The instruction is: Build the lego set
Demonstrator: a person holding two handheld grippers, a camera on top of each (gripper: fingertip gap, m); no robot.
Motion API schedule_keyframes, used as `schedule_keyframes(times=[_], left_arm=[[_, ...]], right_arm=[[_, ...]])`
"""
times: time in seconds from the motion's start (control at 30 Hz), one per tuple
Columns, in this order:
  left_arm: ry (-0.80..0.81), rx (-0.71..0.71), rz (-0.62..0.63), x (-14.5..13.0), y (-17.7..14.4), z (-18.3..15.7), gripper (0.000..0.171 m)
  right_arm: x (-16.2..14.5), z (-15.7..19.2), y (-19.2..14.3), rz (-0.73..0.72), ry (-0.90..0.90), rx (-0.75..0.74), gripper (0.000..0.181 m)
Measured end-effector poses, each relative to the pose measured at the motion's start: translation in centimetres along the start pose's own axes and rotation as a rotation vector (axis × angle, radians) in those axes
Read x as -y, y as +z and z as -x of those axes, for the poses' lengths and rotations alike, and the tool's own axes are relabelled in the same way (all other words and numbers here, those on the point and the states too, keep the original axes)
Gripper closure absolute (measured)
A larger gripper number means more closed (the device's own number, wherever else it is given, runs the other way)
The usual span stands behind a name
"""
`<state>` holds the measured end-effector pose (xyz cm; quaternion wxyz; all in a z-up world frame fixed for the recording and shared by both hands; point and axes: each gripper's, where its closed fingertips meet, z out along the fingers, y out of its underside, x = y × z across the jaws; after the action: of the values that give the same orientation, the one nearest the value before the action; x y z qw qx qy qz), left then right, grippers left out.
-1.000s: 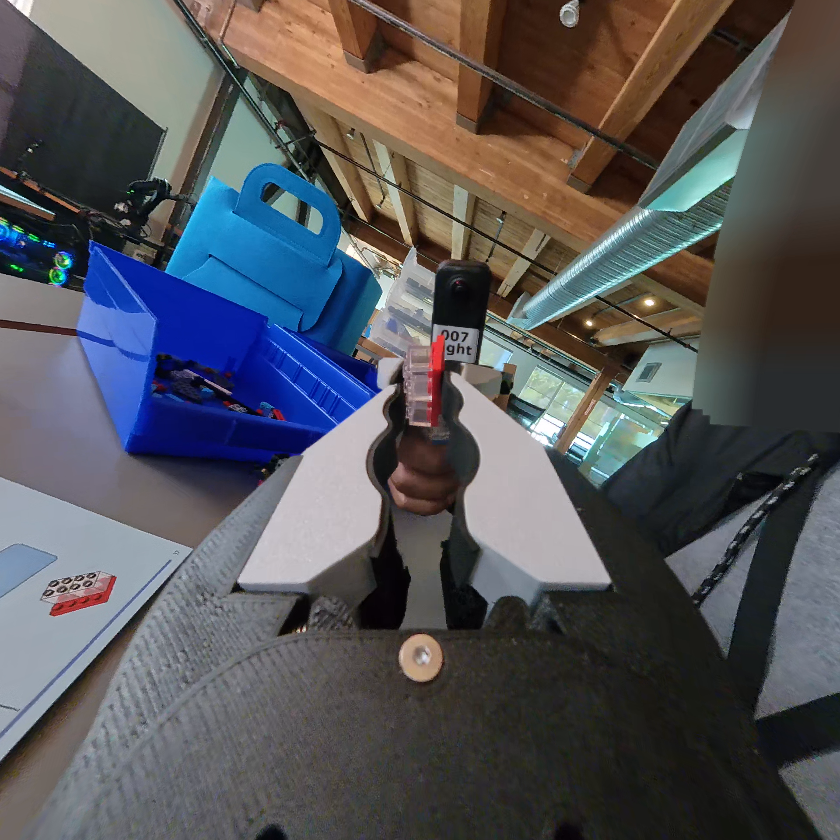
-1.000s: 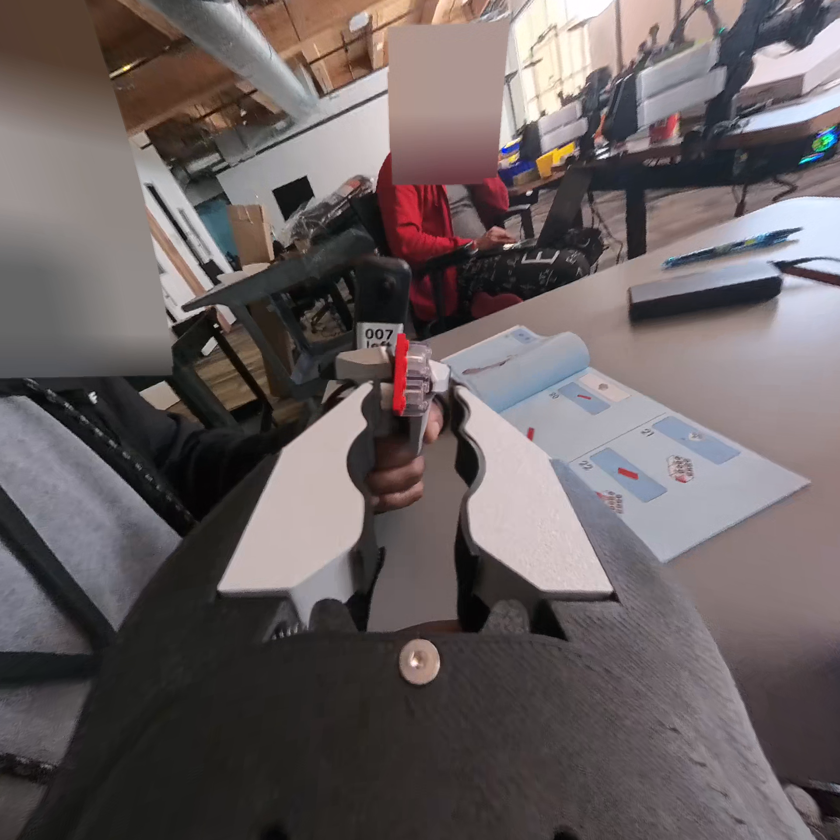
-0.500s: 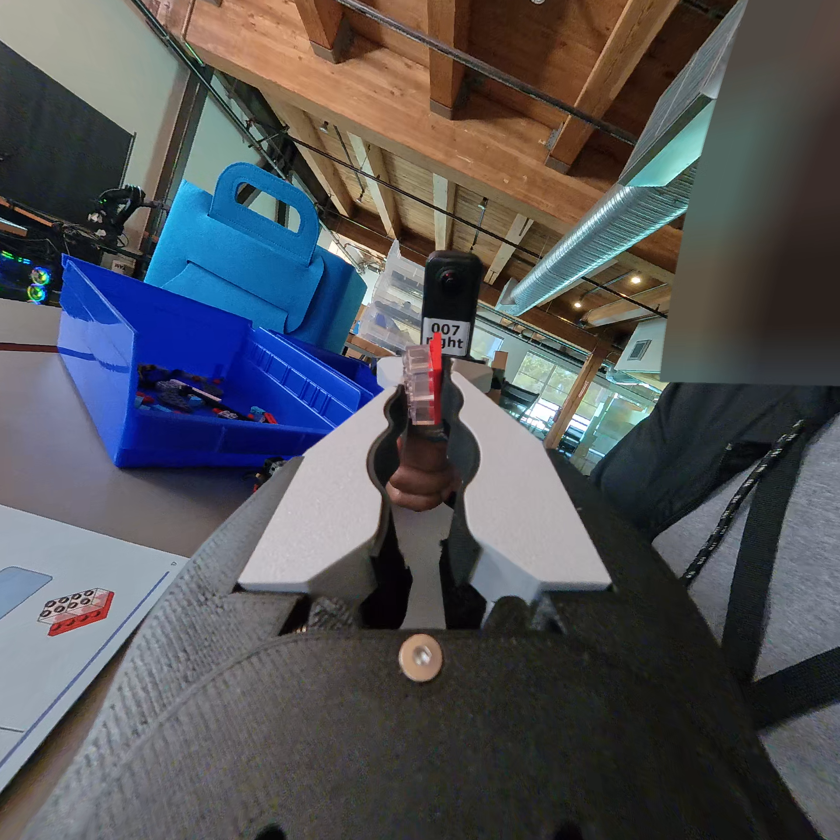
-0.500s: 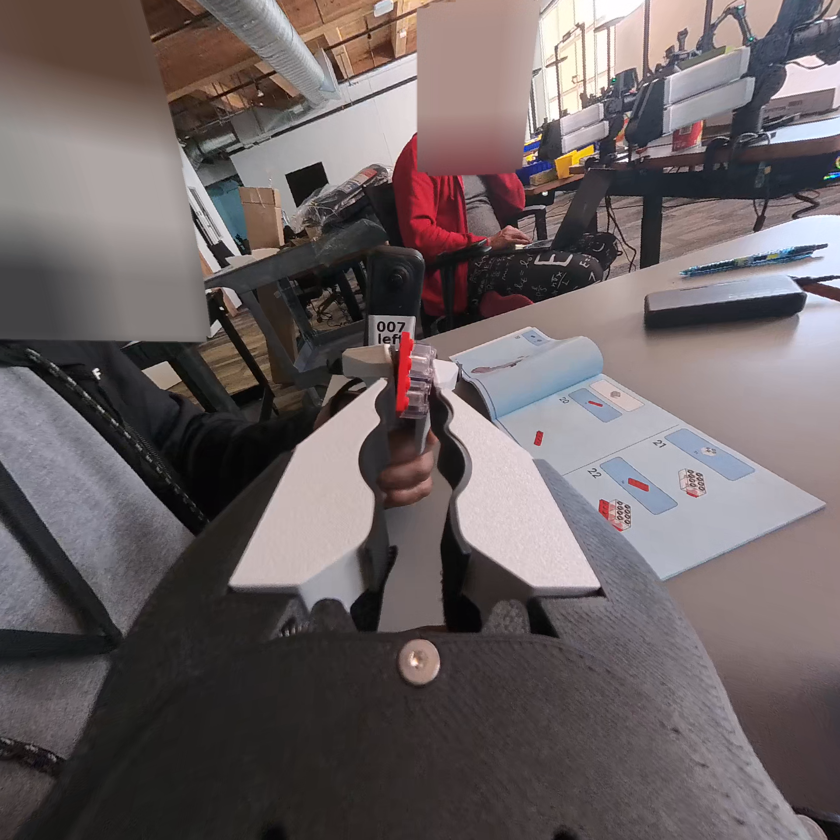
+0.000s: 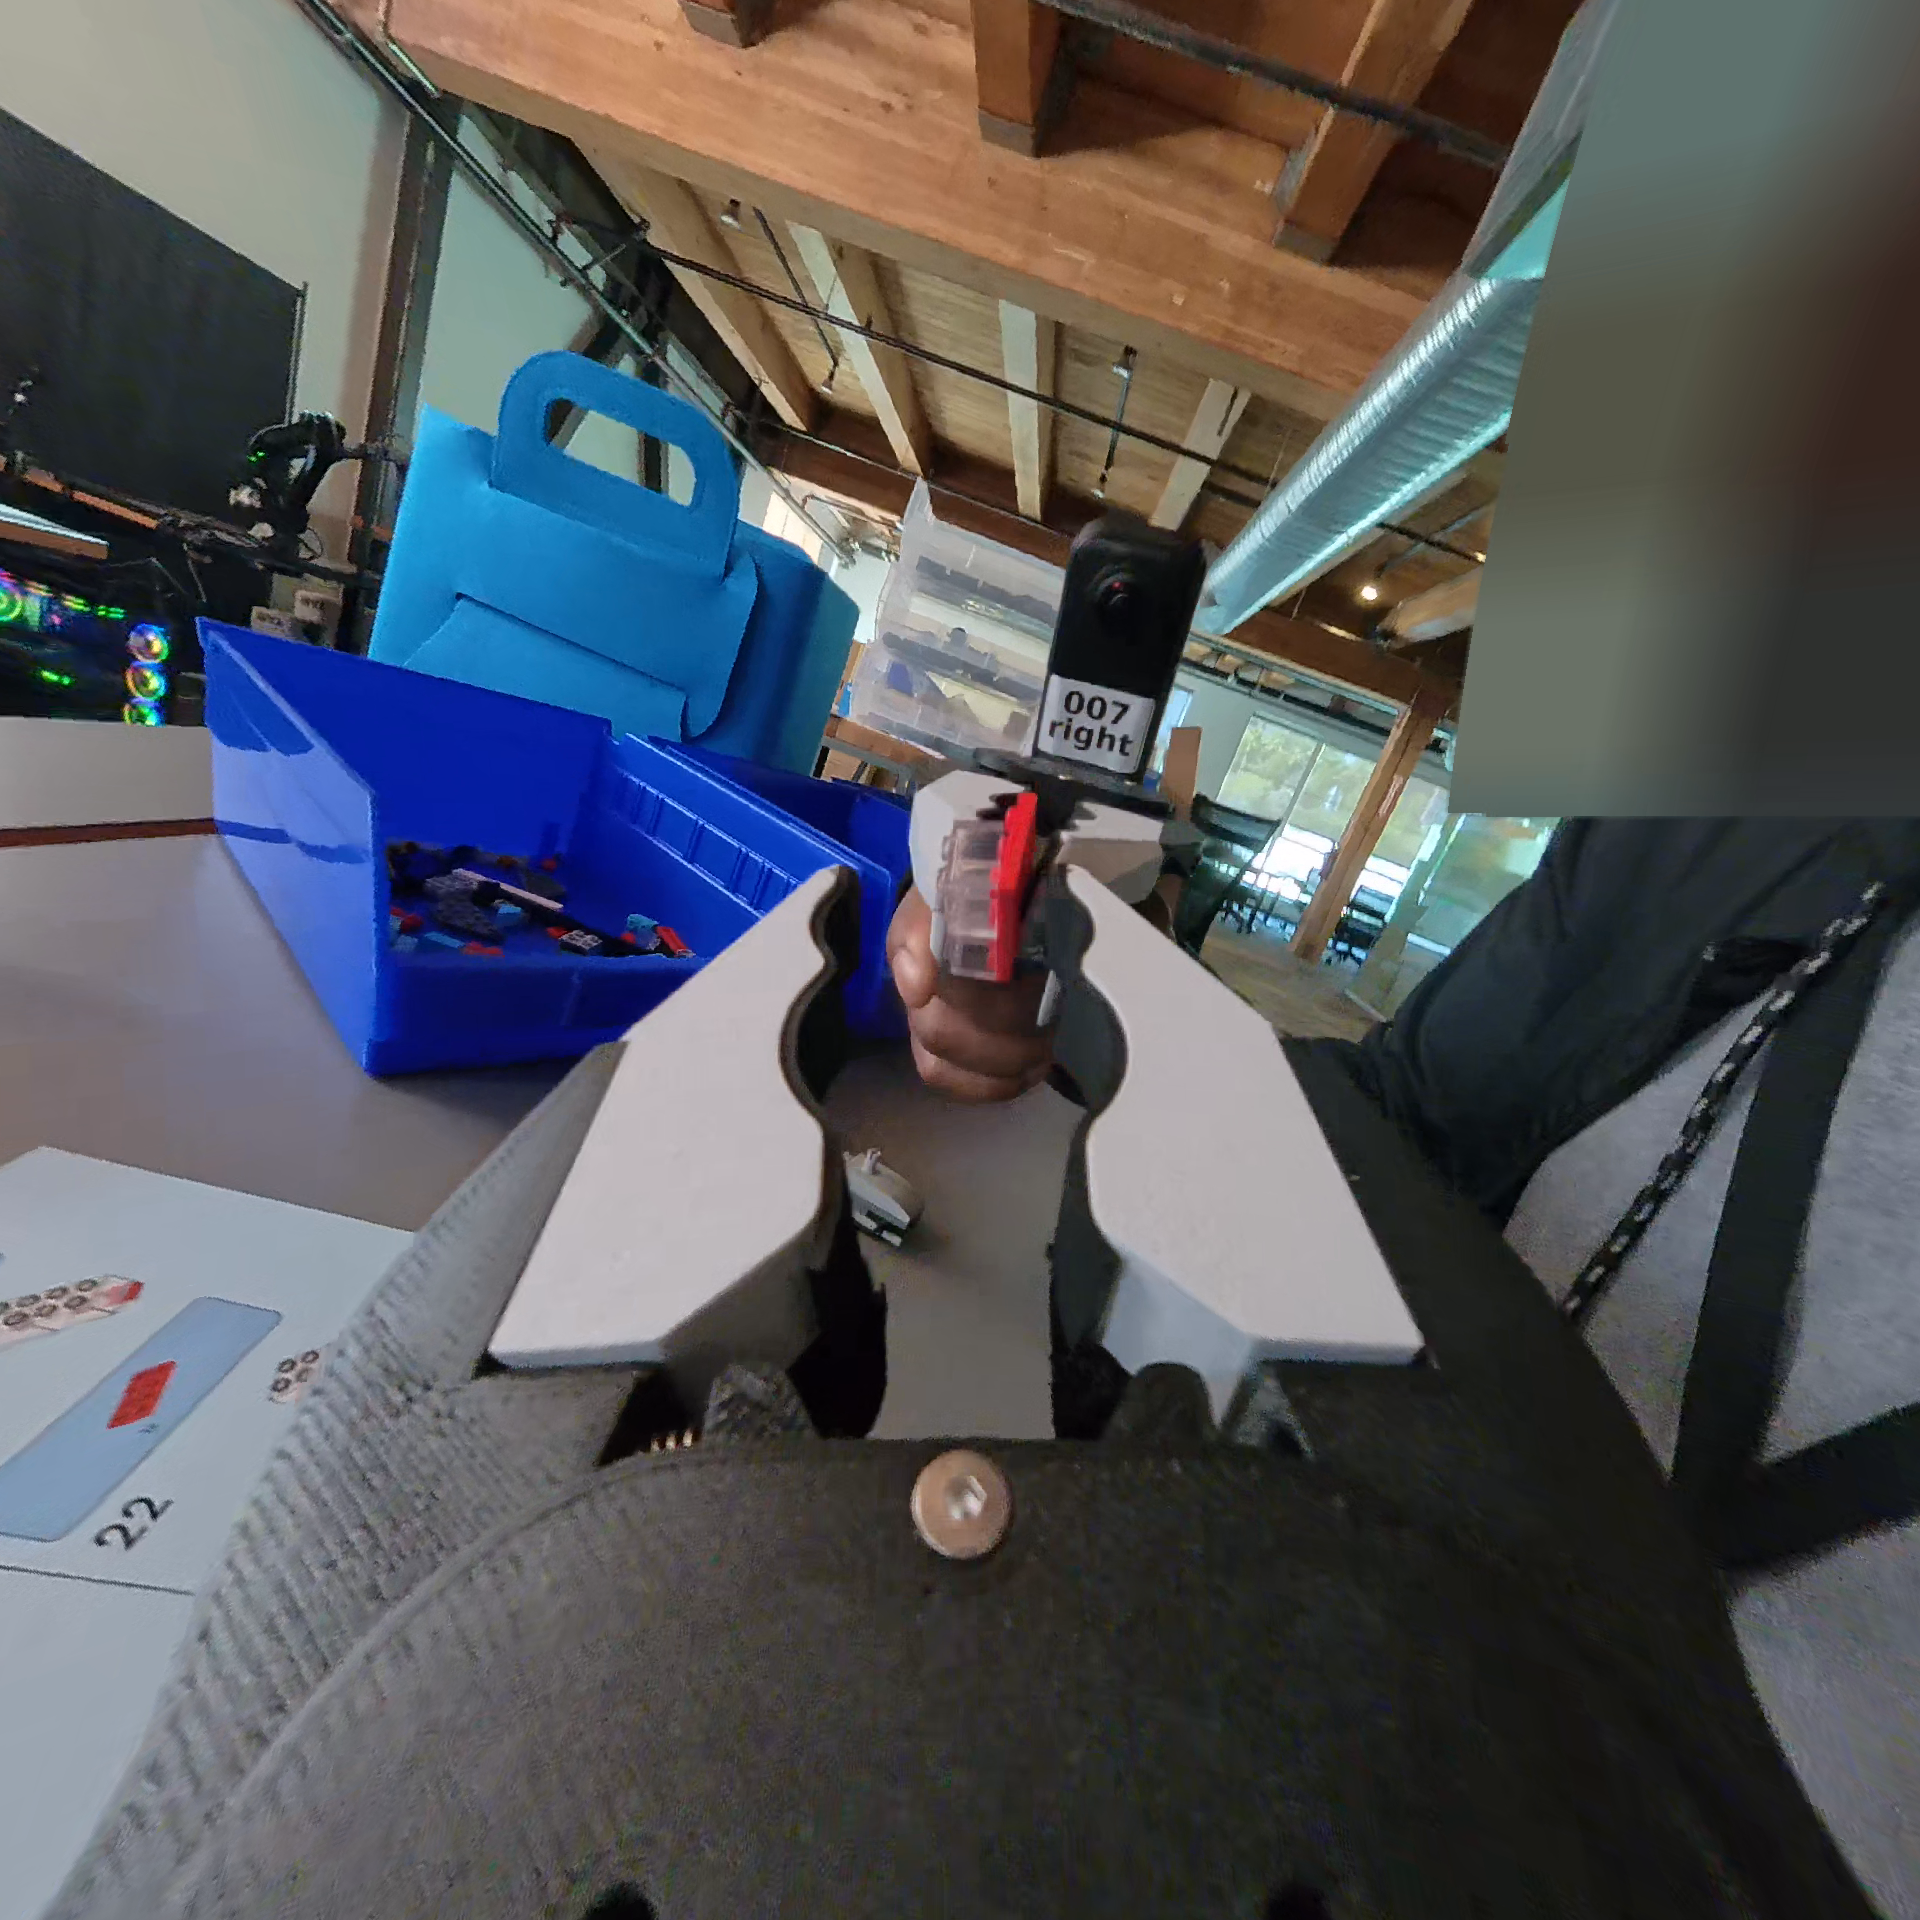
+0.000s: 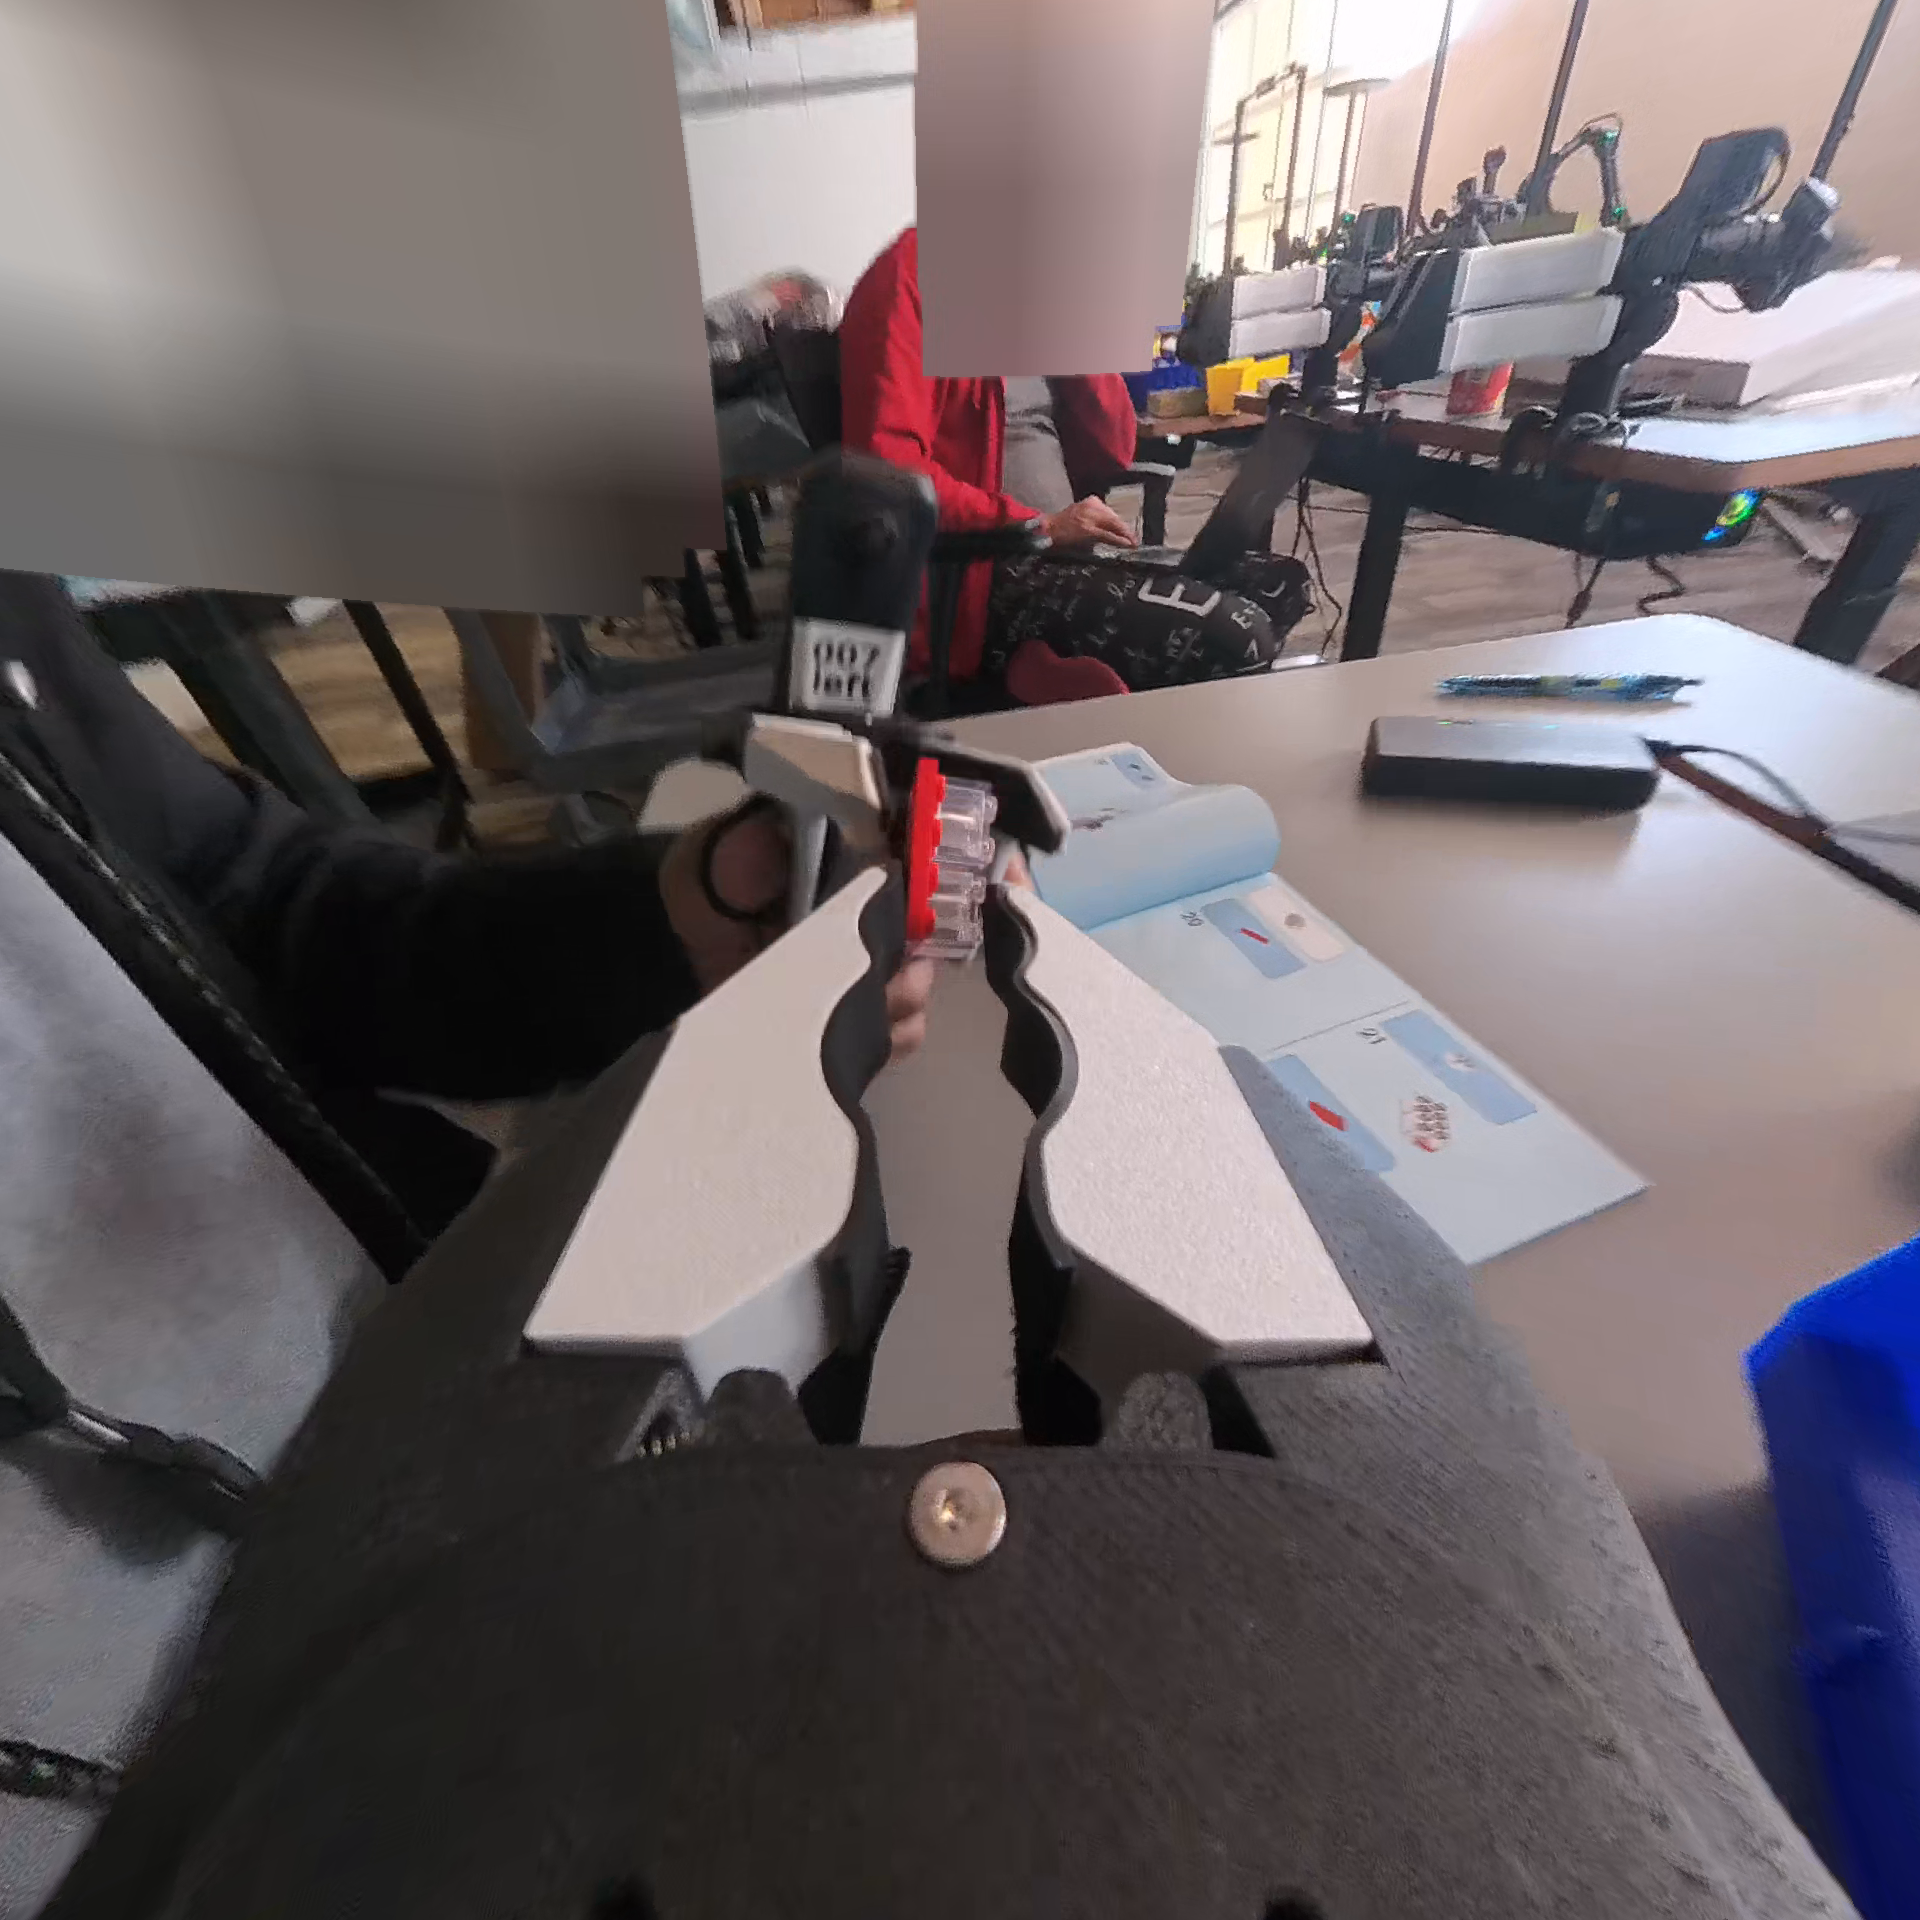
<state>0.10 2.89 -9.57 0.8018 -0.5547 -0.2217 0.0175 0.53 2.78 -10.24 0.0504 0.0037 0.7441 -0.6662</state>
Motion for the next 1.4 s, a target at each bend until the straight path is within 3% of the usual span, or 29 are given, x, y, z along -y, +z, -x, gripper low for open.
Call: schedule_keyframes(times=[0.13,0.23,0.63,0.87,1.03,1.23,1.4], left_arm=[[0.059,-0.049,0.081,-0.4,0.3,-0.9,0.138],[0.069,-0.078,0.127,-1.1,0.5,-1.3,0.152],[0.104,-0.123,0.069,-1.0,0.1,-2.0,0.155],[0.166,-0.101,0.016,-0.6,-0.1,-1.7,0.155],[0.217,-0.116,-0.09,1.0,-0.7,-2.3,0.155],[0.278,-0.16,-0.164,1.8,-0.2,-3.1,0.155],[0.319,-0.207,-0.109,1.7,0.8,-3.1,0.154]], right_arm=[[-0.2,0.7,0.2,0.028,-0.094,0.003,0.165],[-0.6,1.1,0.4,0.056,-0.183,-0.014,0.165],[-0.5,1.8,0.6,0.04,-0.23,0.009,0.165],[-0.2,1.6,0.6,0.011,-0.174,-0.001,0.164],[0.8,1.6,0.3,-0.096,-0.017,0.04,0.14],[2.0,2.3,0.5,-0.181,0.0,0.095,0.165],[2.2,1.8,-0.5,-0.187,-0.142,0.047,0.165]])
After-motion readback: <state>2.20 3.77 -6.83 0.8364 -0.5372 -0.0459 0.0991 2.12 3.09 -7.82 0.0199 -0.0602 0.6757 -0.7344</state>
